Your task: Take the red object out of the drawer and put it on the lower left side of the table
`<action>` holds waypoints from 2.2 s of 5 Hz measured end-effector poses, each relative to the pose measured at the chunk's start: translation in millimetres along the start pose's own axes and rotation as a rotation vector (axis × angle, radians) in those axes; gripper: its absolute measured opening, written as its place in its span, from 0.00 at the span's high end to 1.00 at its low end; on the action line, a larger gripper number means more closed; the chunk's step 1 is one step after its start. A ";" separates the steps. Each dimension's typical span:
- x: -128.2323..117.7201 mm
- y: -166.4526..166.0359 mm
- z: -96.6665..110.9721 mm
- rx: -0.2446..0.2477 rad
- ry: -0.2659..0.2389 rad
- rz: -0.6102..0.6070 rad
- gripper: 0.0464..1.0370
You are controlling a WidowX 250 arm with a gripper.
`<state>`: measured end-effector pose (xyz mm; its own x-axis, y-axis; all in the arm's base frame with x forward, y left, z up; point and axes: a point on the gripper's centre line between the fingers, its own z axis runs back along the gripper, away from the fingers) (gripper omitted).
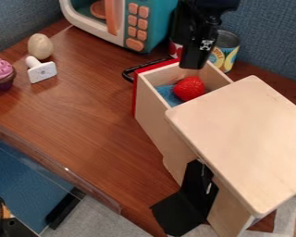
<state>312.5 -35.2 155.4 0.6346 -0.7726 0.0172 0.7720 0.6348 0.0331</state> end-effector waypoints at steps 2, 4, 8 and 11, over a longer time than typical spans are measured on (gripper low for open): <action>1.6 5.5 -21.8 0.033 -0.005 0.016 0.04; 10.1 13.1 -34.8 0.105 -0.074 -0.006 0.04; 27.2 35.3 -57.5 0.132 -0.122 -0.168 0.04; 26.2 35.0 -72.6 0.118 -0.134 -0.231 0.04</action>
<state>358.7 -32.6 84.4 0.4258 -0.8958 0.1274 0.8810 0.4426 0.1672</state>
